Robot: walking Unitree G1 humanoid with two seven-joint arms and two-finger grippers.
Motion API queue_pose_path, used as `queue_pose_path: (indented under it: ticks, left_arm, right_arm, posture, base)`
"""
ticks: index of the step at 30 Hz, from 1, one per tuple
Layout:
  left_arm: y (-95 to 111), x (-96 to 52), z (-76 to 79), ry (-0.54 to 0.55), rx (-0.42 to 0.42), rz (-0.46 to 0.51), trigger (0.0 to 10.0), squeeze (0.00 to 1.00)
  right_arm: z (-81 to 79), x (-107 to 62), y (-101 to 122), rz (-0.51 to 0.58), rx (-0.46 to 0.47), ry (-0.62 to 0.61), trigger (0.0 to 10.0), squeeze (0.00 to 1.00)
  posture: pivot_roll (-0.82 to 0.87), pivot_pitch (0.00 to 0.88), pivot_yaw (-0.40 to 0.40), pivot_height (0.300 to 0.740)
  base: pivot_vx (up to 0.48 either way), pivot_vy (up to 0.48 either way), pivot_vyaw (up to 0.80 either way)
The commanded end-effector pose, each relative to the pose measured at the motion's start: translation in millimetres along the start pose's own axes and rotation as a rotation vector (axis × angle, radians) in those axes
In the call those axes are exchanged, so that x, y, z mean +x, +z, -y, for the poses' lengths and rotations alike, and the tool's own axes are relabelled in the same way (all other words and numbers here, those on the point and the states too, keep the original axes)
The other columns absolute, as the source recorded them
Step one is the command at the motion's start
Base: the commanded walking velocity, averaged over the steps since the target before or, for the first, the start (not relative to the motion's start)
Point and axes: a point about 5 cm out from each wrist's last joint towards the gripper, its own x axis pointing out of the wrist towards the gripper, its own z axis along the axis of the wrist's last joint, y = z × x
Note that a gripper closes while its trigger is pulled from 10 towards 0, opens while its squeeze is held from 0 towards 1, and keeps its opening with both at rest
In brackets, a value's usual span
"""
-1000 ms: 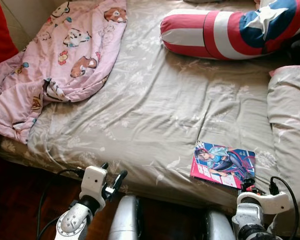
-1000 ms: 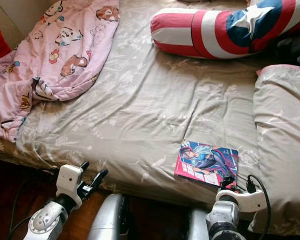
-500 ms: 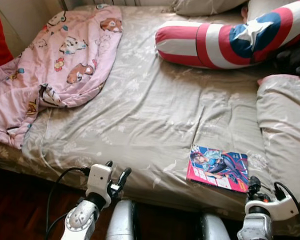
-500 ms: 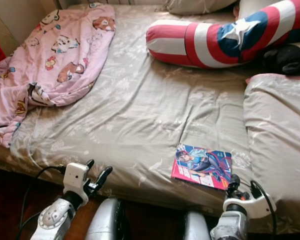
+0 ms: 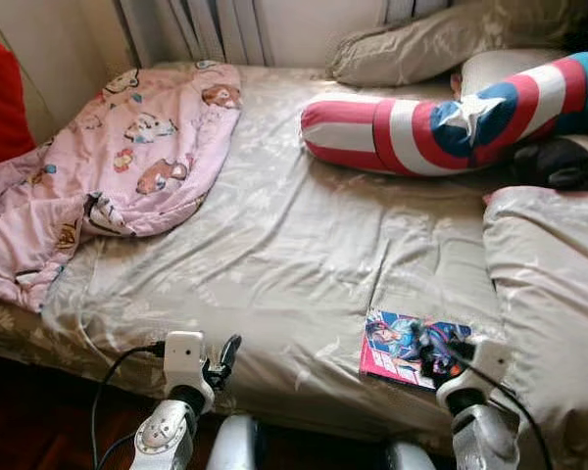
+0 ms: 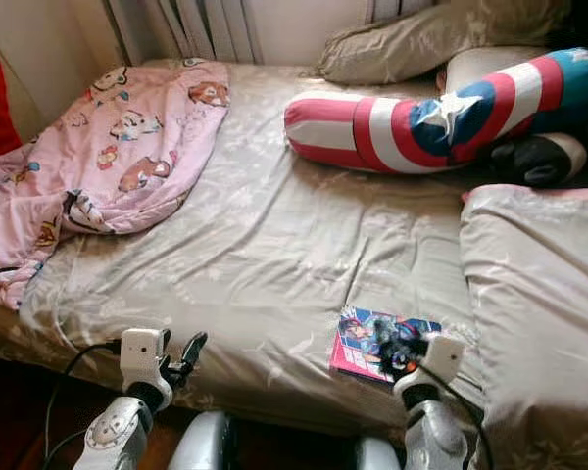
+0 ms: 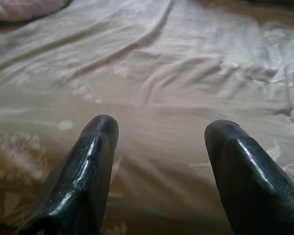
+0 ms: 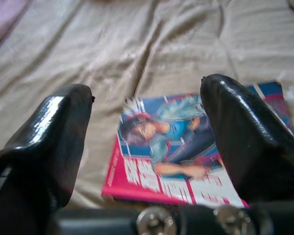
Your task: Clean up the room
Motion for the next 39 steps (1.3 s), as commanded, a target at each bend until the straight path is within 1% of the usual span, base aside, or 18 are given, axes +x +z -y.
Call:
queue_pose_path:
  ticks: [1,3,6,7,10,13,14,15,16,18,21,25,26,30,32,34,36,39]
  left_arm:
    - [-5.3,-2.7,-11.5,0.042,-0.009,-0.025,10.0,0.0]
    - [-13.1,-2.6,-17.3,0.063,-0.018,-0.07,10.0,0.0]
    - [-18.2,-2.5,-18.9,0.07,-0.03,-0.102,10.0,0.0]
    - [-25.6,-1.4,-18.7,0.071,-0.032,-0.151,10.0,0.0]
    - [-36.3,-0.8,-15.4,0.059,-0.019,-0.224,10.0,0.0]
    - [-48.9,-2.1,-10.9,0.053,-0.006,-0.31,10.0,0.0]
    - [-53.6,-3.7,-10.8,0.059,0.0,-0.343,10.0,0.0]
    - [-53.6,-3.7,-10.8,0.059,0.0,-0.343,10.0,0.0]
    - [-60.8,-8.2,-12.9,0.069,0.019,-0.391,10.0,0.0]
    - [-64.8,-11.4,-15.2,0.08,0.029,-0.417,10.0,0.0]
    - [-72.1,-18.3,-20.1,0.116,0.011,-0.452,10.0,0.0]
    - [-85.0,-31.1,-26.3,0.167,0.001,-0.521,10.0,0.0]
    - [-89.0,-35.4,-27.8,0.195,-0.012,-0.539,10.0,0.0]
    - [-92.1,-38.3,-26.5,0.201,-0.018,-0.547,10.0,0.0]
    - [-94.3,-40.4,-26.7,0.227,-0.048,-0.552,10.0,0.0]
    - [-94.9,-41.1,-27.4,0.233,-0.047,-0.558,10.0,0.0]
    - [-95.7,-42.3,-28.4,0.24,-0.053,-0.561,10.0,0.0]
    - [-96.2,-43.0,-29.5,0.241,-0.05,-0.571,10.0,0.0]
  right_arm:
    - [3.9,-1.4,-3.9,-0.035,-0.019,-0.029,10.0,0.0]
    - [5.1,-2.4,-11.3,-0.085,0.0,-0.065,10.0,0.0]
    - [4.6,-3.9,-17.3,-0.126,-0.009,-0.075,10.0,0.0]
    - [3.9,-7.0,-26.1,-0.192,-0.039,-0.076,10.0,0.0]
    - [5.0,-15.3,-40.8,-0.286,-0.069,-0.086,10.0,0.0]
    - [15.5,-28.5,-55.0,-0.387,-0.061,-0.144,10.0,0.0]
    - [20.8,-32.4,-57.4,-0.409,-0.058,-0.178,10.0,0.0]
    - [20.8,-32.4,-57.4,-0.409,-0.058,-0.178,10.0,0.0]
    - [25.1,-36.4,-60.7,-0.44,-0.056,-0.215,10.0,0.0]
    - [27.2,-38.8,-63.1,-0.464,-0.062,-0.235,10.0,0.0]
    - [27.7,-39.7,-64.5,-0.472,-0.046,-0.255,10.0,0.0]
    - [23.1,-38.6,-66.0,-0.483,-0.074,-0.215,10.0,0.0]
    - [22.3,-41.3,-70.0,-0.512,-0.081,-0.214,10.0,0.0]
    - [21.9,-46.9,-76.0,-0.54,-0.054,-0.209,10.0,0.0]
    - [26.6,-56.7,-82.3,-0.575,-0.062,-0.22,10.0,0.0]
    - [28.7,-60.8,-84.8,-0.589,-0.057,-0.23,10.0,0.0]
    - [32.8,-69.5,-89.7,-0.625,-0.085,-0.225,10.0,0.0]
    - [34.8,-73.5,-91.6,-0.637,-0.095,-0.222,10.0,0.0]
  posture:
    - [0.05,0.054,0.043,0.638]
    - [0.05,0.063,0.047,0.653]
    - [0.05,0.063,0.048,0.663]
    - [0.05,0.066,0.047,0.673]
    - [0.05,0.067,0.047,0.688]
    - [0.05,0.07,0.047,0.708]
    - [0.05,0.071,0.048,0.718]
    - [0.05,0.071,0.048,0.718]
    - [0.04,0.07,0.05,0.728]
    - [0.04,0.073,0.053,0.738]
    - [0.05,0.074,0.047,0.74]
    - [0.05,0.078,0.045,0.74]
    - [0.05,0.077,0.044,0.74]
    - [0.06,0.075,0.041,0.74]
    - [0.06,0.069,0.044,0.74]
    - [0.06,0.069,0.045,0.74]
    - [0.05,0.067,0.048,0.74]
    - [0.05,0.063,0.051,0.74]
  base:
    - [0.0,0.0,0.0]
    - [0.0,0.0,0.0]
    - [0.0,0.0,0.0]
    - [0.0,0.0,0.0]
    - [0.0,0.0,0.0]
    - [0.0,0.0,0.0]
    - [0.0,0.0,0.0]
    - [0.0,0.0,0.0]
    - [0.0,0.0,0.0]
    - [0.0,0.0,0.0]
    - [0.0,0.0,0.0]
    - [0.0,0.0,0.0]
    - [0.0,0.0,0.0]
    - [0.0,0.0,0.0]
    - [0.0,0.0,0.0]
    - [0.0,0.0,0.0]
    - [0.0,0.0,0.0]
    - [0.0,0.0,0.0]
